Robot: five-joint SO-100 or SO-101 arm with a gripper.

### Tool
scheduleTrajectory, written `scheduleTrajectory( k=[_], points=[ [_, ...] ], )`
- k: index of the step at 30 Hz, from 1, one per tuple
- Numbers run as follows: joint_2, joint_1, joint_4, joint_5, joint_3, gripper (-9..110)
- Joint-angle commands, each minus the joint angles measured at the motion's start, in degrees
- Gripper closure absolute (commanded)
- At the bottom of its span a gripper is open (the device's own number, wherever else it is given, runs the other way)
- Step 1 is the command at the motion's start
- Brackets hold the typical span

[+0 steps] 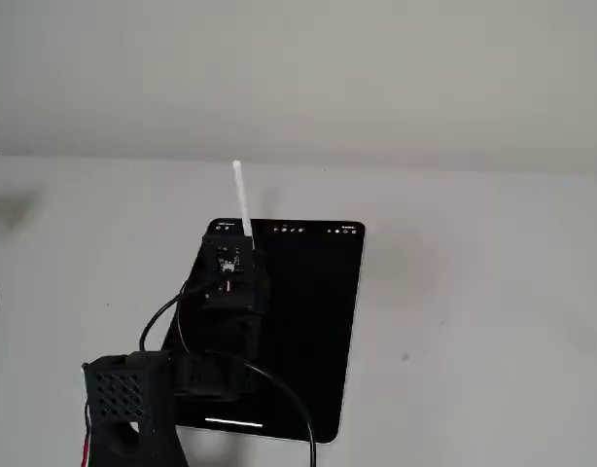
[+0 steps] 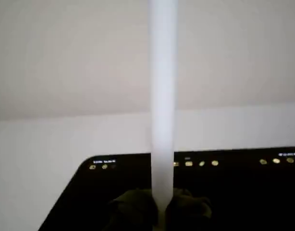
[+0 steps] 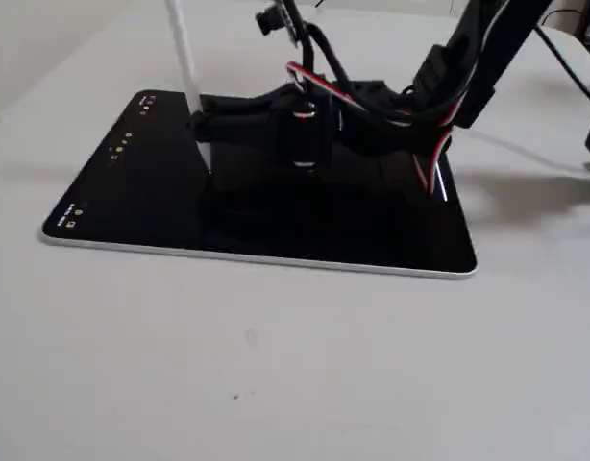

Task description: Draw a line in the middle of the ipad using the apple pencil

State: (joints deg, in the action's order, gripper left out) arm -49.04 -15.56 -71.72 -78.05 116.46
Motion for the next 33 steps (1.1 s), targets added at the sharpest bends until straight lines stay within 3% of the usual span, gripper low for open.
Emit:
scheduleTrajectory(
  k=[1,33],
  points=[
    [-1.1,0.3,-4.0,-1.0,1.2,102],
    [-5.5,-1.6,-20.9,-0.4,27.4,102]
  ],
)
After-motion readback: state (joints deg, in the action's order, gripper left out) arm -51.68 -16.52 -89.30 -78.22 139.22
